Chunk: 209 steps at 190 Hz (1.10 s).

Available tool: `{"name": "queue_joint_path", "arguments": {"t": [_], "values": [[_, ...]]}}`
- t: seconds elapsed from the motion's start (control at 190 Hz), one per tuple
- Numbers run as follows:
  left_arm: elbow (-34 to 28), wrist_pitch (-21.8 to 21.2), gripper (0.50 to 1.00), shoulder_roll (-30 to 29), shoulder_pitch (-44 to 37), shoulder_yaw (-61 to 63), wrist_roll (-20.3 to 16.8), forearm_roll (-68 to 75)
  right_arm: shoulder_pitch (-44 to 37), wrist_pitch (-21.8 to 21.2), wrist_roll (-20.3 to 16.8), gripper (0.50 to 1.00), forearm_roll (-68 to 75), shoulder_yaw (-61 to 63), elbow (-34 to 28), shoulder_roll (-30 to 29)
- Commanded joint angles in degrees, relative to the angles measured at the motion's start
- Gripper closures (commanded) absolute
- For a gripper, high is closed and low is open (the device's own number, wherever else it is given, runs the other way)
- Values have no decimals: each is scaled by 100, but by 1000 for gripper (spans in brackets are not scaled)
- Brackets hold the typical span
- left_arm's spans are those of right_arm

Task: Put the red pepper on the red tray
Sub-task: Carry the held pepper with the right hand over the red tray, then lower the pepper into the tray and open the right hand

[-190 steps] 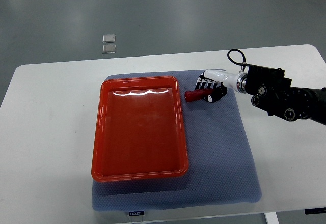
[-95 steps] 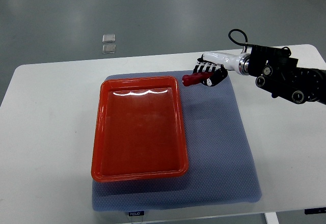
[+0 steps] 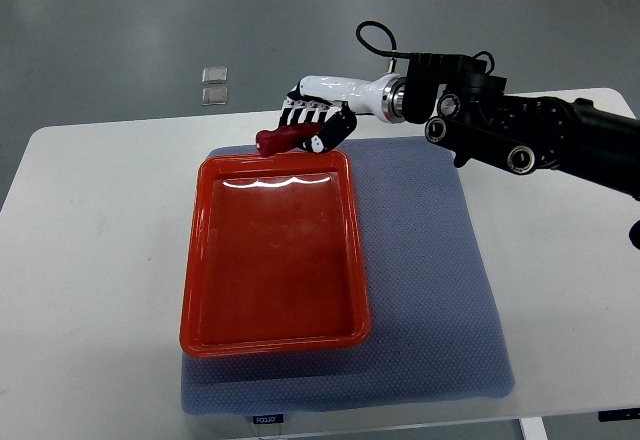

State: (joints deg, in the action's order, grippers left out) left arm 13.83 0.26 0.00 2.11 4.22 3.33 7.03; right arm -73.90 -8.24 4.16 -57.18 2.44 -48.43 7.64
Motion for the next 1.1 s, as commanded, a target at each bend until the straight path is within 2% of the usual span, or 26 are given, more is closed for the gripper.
{"name": "queue_joint_path", "arguments": {"t": [0.0, 0.126, 0.347, 0.688, 0.693, 0.709, 0.714, 0.741, 0.746, 0.751, 0.756, 0.762, 0.767, 0.772, 0.777, 0.783, 0.788, 0.793, 0.798, 0.804, 0.809, 0.893, 0.935, 1.092], "values": [[5, 0, 500, 0, 0, 0, 1, 0, 87, 60, 6, 1000, -12, -253, 211, -404], [5, 0, 500, 0, 0, 0, 1, 0, 350, 244, 15, 1000, -21, -411, 422, -764], [5, -9, 500, 0, 0, 0, 1, 0, 781, 314, 24, 1000, -127, -446, 571, -764], [5, -9, 500, 0, 0, 9, 1, 0, 921, 402, 41, 1000, -118, -437, 571, -764], [5, -9, 500, 0, 0, 9, 1, 0, 921, 402, 41, 971, -118, -428, 571, -764], [5, -9, 500, 0, 0, 9, 1, 0, 921, 402, 41, 946, -118, -428, 571, -764], [5, -9, 500, 0, 0, 9, 1, 0, 921, 402, 41, 922, -109, -428, 571, -764], [5, -9, 500, 0, 0, 9, 1, 0, 930, 402, 41, 885, -100, -411, 562, -764], [5, -9, 500, 0, 0, 9, 1, 0, 939, 402, 41, 855, -100, -402, 562, -764], [5, -9, 500, 0, 0, 9, 1, 0, 939, 402, 41, 854, -100, -402, 562, -764], [5, -9, 500, 0, 0, 9, 1, 0, 939, 402, 41, 818, -92, -393, 562, -764], [5, -9, 500, 0, 0, 9, 1, 0, 939, 402, 41, 818, -92, -393, 562, -764], [5, -9, 500, 0, 0, 9, 1, 0, 948, 394, 41, 777, -74, -384, 562, -764], [5, -9, 500, 0, 0, 9, 1, 0, 948, 394, 41, 777, -74, -384, 562, -764], [5, -9, 500, 0, 0, 9, 1, 0, 948, 394, 41, 740, -65, -367, 562, -764], [5, -9, 500, 0, 0, 9, 1, 0, 948, 394, 41, 740, -65, -367, 562, -764], [5, -9, 500, 0, 0, 9, 1, 0, 957, 394, 41, 700, -48, -367, 562, -764], [5, -9, 500, 0, 0, 9, 1, 0, 957, 394, 41, 699, -48, -367, 562, -764], [5, -9, 500, 0, 0, 9, 1, 0, 965, 394, 41, 671, -48, -367, 562, -764], [5, -9, 500, 0, 0, 9, 1, 0, 965, 394, 41, 671, -48, -367, 562, -764], [5, -9, 500, 0, 0, 9, 1, 0, 965, 394, 41, 648, -48, -358, 562, -764], [5, -9, 500, 0, 0, 9, 1, 0, 965, 376, 15, 597, -21, -340, 553, -764], [5, -9, 500, 0, 0, 9, 1, 0, 957, 367, 6, 587, -21, -305, 545, -764], [5, 0, 500, 0, 0, 9, 1, 0, 948, 323, -3, 581, 5, 169, 518, -764]]}}
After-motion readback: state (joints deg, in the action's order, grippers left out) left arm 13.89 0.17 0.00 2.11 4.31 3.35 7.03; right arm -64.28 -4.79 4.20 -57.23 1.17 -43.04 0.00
